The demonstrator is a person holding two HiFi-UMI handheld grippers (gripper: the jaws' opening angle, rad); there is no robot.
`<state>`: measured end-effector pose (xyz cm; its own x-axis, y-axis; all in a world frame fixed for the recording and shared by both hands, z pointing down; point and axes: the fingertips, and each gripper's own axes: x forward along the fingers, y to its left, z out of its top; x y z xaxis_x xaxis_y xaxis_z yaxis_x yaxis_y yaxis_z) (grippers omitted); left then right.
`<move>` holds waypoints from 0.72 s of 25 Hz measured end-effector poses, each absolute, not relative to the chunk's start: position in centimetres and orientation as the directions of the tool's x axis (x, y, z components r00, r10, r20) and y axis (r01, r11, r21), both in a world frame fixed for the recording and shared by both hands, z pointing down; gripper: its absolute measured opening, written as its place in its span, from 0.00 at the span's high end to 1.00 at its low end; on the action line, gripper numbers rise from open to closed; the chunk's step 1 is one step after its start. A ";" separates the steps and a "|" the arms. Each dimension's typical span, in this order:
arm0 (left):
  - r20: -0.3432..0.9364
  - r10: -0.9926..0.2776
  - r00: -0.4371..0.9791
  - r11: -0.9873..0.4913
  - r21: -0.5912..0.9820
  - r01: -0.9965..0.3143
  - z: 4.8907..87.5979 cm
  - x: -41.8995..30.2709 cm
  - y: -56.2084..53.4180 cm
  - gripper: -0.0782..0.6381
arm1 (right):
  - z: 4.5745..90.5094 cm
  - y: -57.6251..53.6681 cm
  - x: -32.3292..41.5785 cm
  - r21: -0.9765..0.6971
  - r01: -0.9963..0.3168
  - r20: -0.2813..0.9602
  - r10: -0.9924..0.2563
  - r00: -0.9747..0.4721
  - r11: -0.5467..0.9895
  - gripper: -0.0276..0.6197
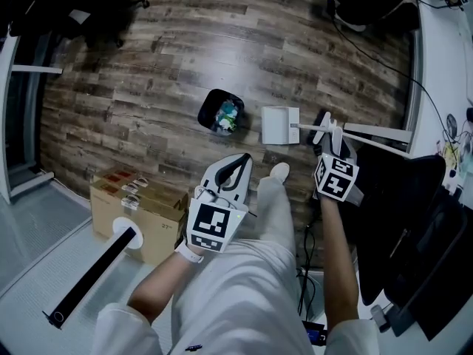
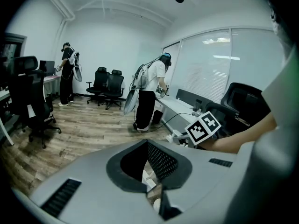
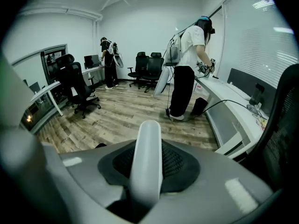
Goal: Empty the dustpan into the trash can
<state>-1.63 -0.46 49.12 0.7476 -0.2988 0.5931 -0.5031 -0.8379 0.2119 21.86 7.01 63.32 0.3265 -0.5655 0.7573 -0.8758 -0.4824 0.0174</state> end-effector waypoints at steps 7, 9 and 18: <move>0.579 -0.325 0.748 -0.832 0.200 -0.517 48.1 -2.0 -1.8 0.88 | 61.9 8.1 22.6 0.004 -0.863 0.731 -0.588 0.347 -0.504 0.66; 0.573 -0.324 0.753 -0.836 0.199 -0.511 47.8 -1.8 -1.9 0.88 | 61.2 8.2 22.7 0.014 -0.866 0.720 -0.596 0.355 -0.499 0.63; 0.539 -0.332 0.774 -0.848 0.190 -0.495 45.3 -2.1 -2.2 0.88 | 55.6 9.5 21.2 -0.013 -0.858 0.644 -0.661 0.385 -0.513 0.59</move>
<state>-2.12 -2.22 45.34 0.7744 -0.3318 0.5387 -0.4952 -0.8478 0.1898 21.20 9.52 55.56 0.3853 -0.6610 0.6440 -0.8585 -0.5127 -0.0127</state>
